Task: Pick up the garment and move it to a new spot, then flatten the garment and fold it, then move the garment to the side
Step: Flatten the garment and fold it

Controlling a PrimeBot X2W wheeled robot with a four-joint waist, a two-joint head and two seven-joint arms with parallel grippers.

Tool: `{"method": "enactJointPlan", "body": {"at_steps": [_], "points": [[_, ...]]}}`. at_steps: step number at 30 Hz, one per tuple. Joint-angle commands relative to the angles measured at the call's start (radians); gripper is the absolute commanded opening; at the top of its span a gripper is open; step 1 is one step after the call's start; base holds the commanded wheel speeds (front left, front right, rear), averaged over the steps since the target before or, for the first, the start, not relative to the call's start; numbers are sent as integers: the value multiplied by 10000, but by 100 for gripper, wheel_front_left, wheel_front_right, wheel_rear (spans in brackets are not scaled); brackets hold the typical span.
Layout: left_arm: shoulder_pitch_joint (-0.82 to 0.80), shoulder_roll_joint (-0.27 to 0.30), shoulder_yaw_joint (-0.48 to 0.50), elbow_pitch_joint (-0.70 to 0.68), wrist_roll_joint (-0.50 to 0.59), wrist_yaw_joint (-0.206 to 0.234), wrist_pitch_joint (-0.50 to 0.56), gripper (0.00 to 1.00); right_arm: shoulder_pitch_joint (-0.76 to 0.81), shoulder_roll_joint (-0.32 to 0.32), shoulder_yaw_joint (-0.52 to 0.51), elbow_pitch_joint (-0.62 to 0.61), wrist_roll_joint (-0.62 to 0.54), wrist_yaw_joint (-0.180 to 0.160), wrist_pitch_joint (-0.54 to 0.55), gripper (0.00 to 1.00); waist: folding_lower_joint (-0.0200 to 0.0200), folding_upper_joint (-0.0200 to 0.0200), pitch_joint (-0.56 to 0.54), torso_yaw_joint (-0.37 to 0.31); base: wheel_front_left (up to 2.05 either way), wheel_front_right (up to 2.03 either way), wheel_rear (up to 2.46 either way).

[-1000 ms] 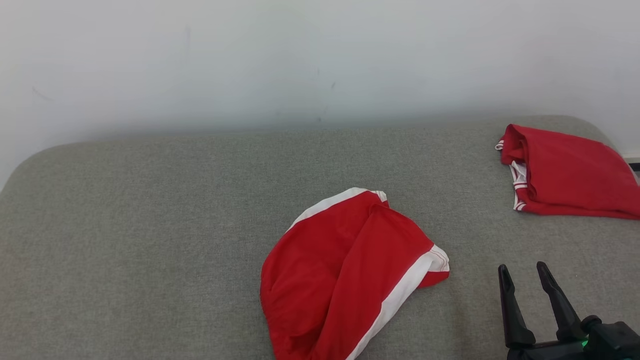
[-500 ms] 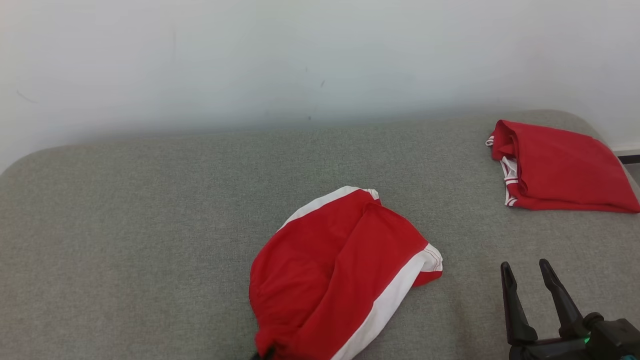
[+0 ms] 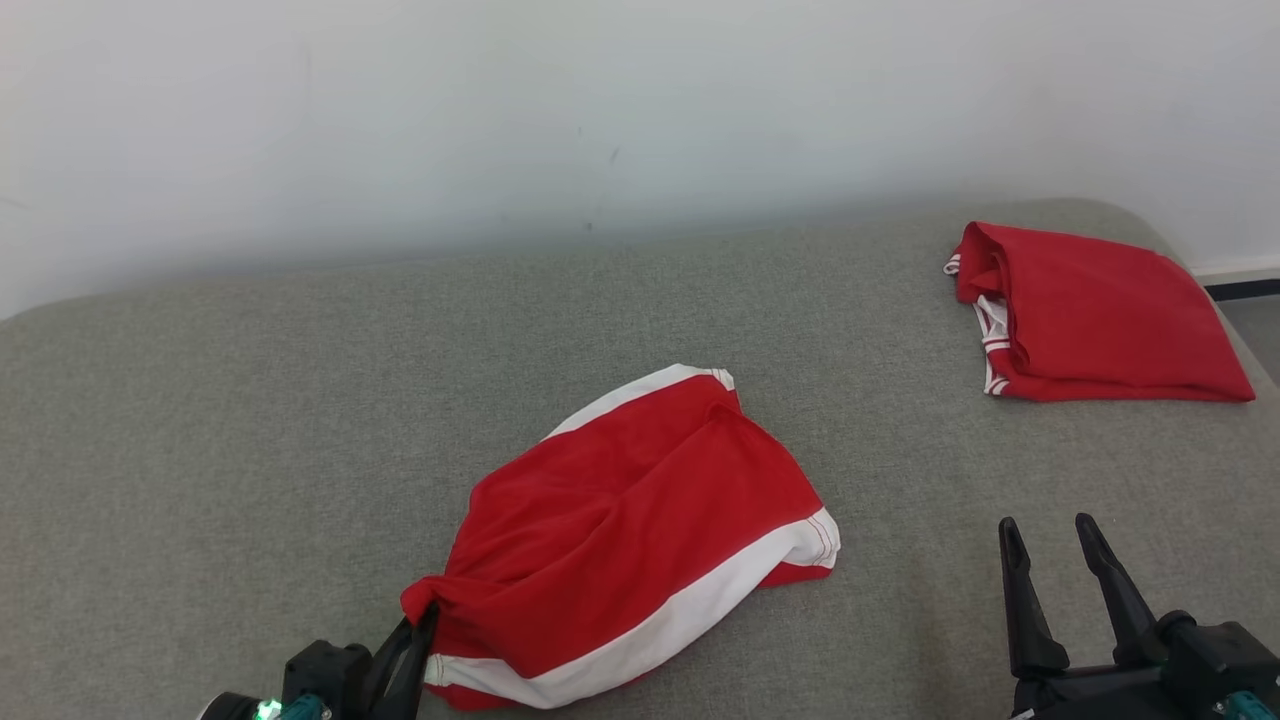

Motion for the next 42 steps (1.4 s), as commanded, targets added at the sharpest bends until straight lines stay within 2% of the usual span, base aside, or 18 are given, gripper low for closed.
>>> {"method": "enactJointPlan", "body": {"at_steps": [1,2,3,4,5,11,18,23,33,42], "points": [[-199,-41,30,234,-15,47,-85,0,-147,31,-25,67,-87,4,2,100,0,0,63,-76,0,0,0],[-245,-63,31,371,-10,40,-111,0,-155,41,-22,101,-95,4,2,100,0,0,61,-90,0,0,0],[-269,-102,48,472,-15,39,-126,16,-145,55,-10,125,-102,4,2,100,0,0,49,-100,0,0,0],[-279,-136,75,528,-22,64,-155,78,-127,61,-12,143,-100,4,2,100,0,0,29,-97,0,0,0],[-264,-176,113,572,-28,88,-170,100,-105,67,-43,151,-85,4,2,100,0,0,-1,-79,0,0,0],[301,-467,474,83,-73,259,-189,100,105,147,-285,73,-20,4,2,100,0,0,-153,214,0,0,0],[1214,-740,1106,-1485,89,402,-187,100,289,286,-377,-75,-3,4,2,100,0,0,-242,588,0,0,0],[1932,-956,2040,-2828,335,505,-189,100,367,288,-400,-181,27,4,2,100,0,0,-328,889,0,0,0],[2438,-902,3603,-3739,881,525,-190,100,527,280,-407,-275,22,4,2,100,0,0,-490,1121,0,0,0],[2827,-1034,4116,-4004,1260,426,-191,100,920,353,-433,-306,62,4,2,100,0,0,-551,1161,0,0,0]]}}
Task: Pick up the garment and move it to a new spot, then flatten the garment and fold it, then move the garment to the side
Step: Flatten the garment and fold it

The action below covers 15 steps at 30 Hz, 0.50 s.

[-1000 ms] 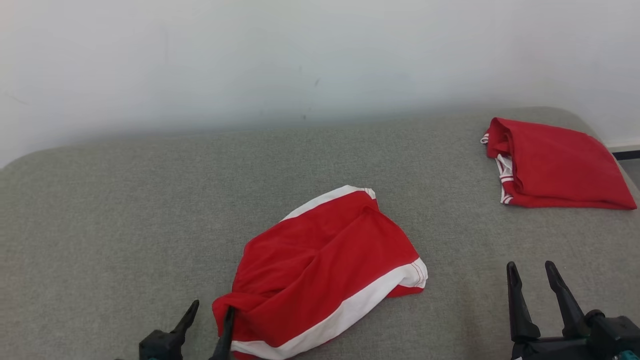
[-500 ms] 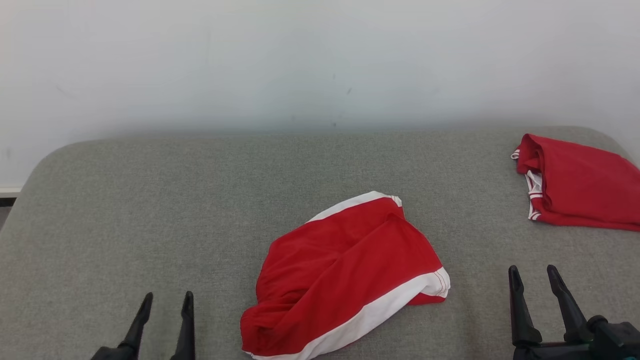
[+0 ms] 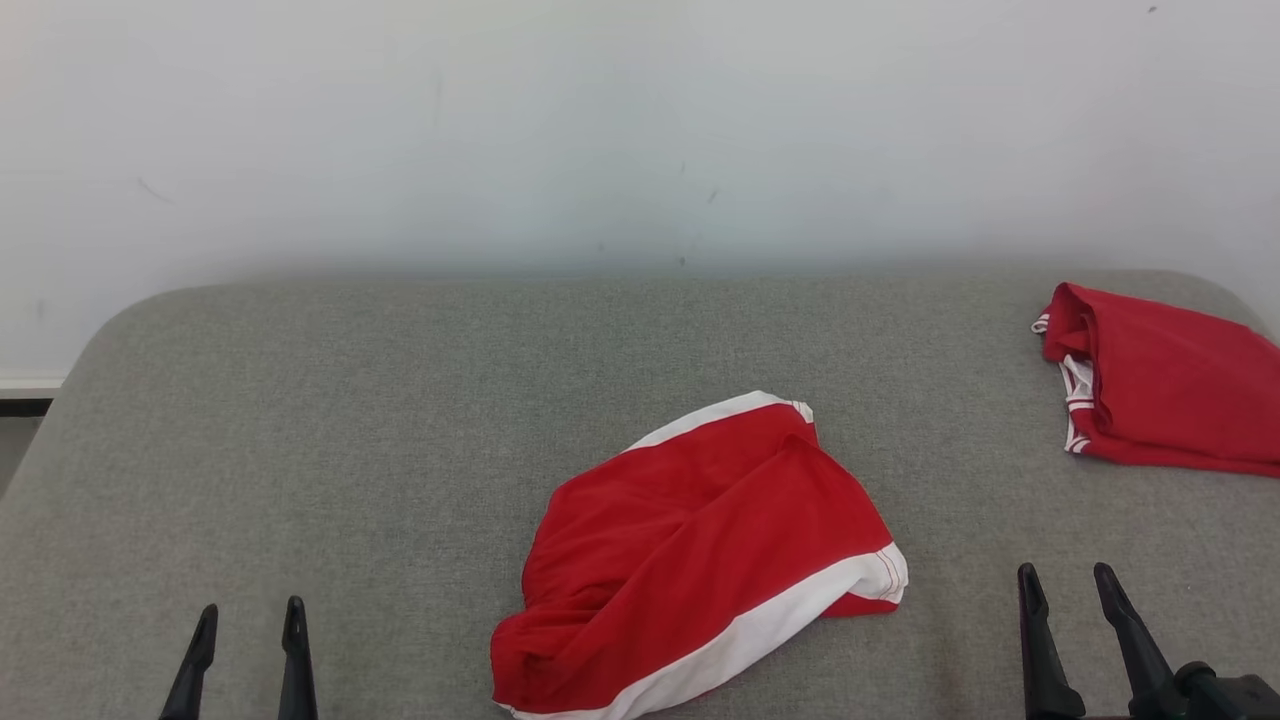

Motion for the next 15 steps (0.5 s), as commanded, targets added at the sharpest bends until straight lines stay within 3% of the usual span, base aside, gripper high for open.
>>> {"method": "enactJointPlan", "body": {"at_steps": [1,10,15], "points": [[130,-71,31,-21,113,-28,-31,100,95,31,-5,-25,39,4,2,100,0,0,11,-14,0,0,0],[173,-285,69,179,259,-217,-32,100,111,-31,85,109,34,4,2,100,0,0,37,-56,0,0,0],[117,54,-429,602,272,-455,-32,100,-180,-315,335,318,135,4,2,100,0,0,87,-2,0,0,0]]}}
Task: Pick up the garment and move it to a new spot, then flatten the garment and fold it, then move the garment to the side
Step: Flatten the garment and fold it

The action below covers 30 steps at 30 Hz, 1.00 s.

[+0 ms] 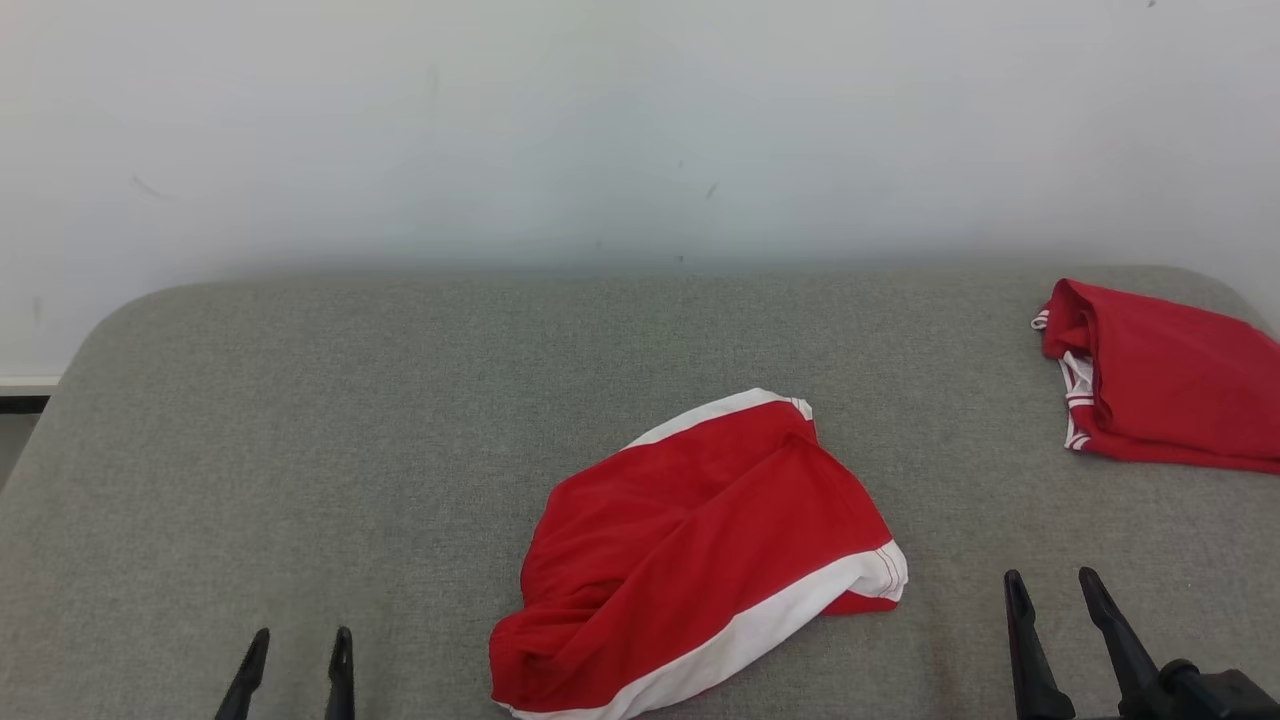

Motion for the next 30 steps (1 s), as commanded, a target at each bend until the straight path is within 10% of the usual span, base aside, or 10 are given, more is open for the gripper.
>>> {"method": "enactJointPlan", "body": {"at_steps": [1,30], "points": [[46,233,-308,222,38,-111,-32,100,-226,-235,155,159,90,4,2,100,0,0,65,47,0,0,0],[-3254,2128,-6657,3472,-1753,-188,-30,100,-4059,-1588,3870,5080,1544,4,3,100,0,0,1405,134,0,0,0]]}}
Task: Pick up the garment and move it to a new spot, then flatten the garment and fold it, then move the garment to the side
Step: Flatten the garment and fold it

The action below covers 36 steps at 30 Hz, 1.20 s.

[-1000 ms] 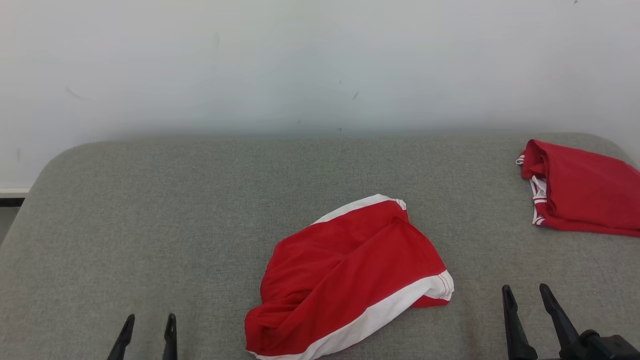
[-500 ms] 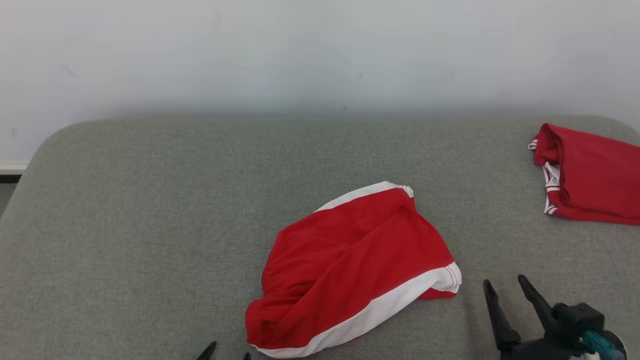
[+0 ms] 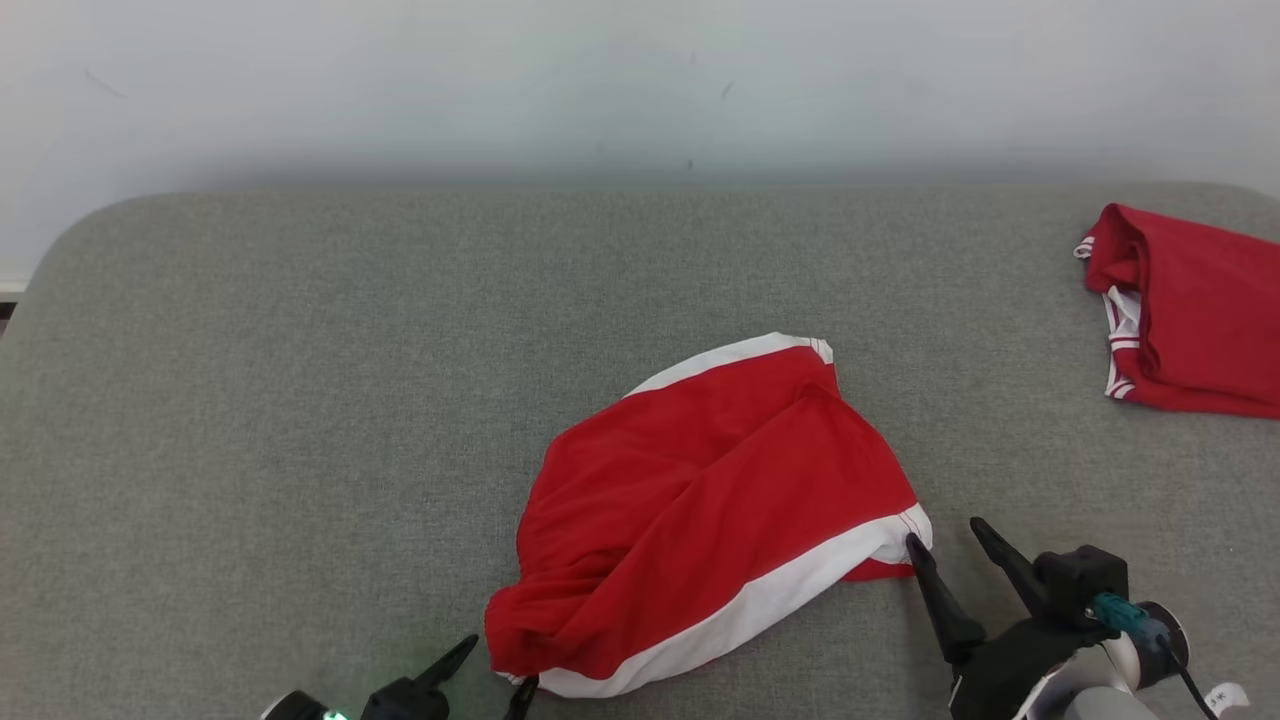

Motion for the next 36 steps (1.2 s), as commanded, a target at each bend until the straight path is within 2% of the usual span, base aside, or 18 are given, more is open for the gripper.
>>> {"method": "enactJointPlan", "body": {"at_steps": [1,3,4,5,6,7,13,21,25,29,36], "points": [[-252,74,-113,36,-141,25,-30,100,-231,-45,202,162,185,4,-45,100,-1,-1,149,44,0,0,0],[-412,96,-295,17,-281,24,-31,100,-457,3,447,391,470,4,-51,100,-1,-1,267,70,0,0,0],[-483,101,-381,5,-338,24,-31,80,-561,44,584,500,614,4,-52,100,-1,-1,318,82,0,0,0],[-548,94,-495,-12,-393,24,-31,64,-659,83,775,642,735,4,-43,100,-1,-1,375,102,0,0,0],[-611,89,-559,-28,-424,24,-31,16,-778,97,935,759,830,4,-44,28,-1,-1,409,119,0,0,0],[-670,59,-646,-84,-426,24,-31,0,-890,114,1068,825,982,4,-48,0,-1,-1,437,151,0,0,0],[-261,-85,-394,-711,-565,24,-31,0,-663,-88,924,238,1206,4,-58,0,-1,-1,264,224,0,0,0],[705,-154,530,-2052,-368,24,-31,0,508,-312,180,-1518,841,4,-46,0,-1,-1,-137,199,0,0,0],[652,-37,887,-2699,-382,24,-32,0,612,-363,-96,-2360,694,4,-45,0,-1,-1,-280,115,0,0,0],[-448,369,1133,-3228,-691,24,-29,0,-132,-356,-385,-2907,941,4,-45,0,-1,-1,-226,-21,0,0,0],[-4238,1159,835,-3464,-1906,26,974,0,-3005,-417,-813,-2254,1330,4,136,0,-1,-1,901,-255,0,0,0]]}}
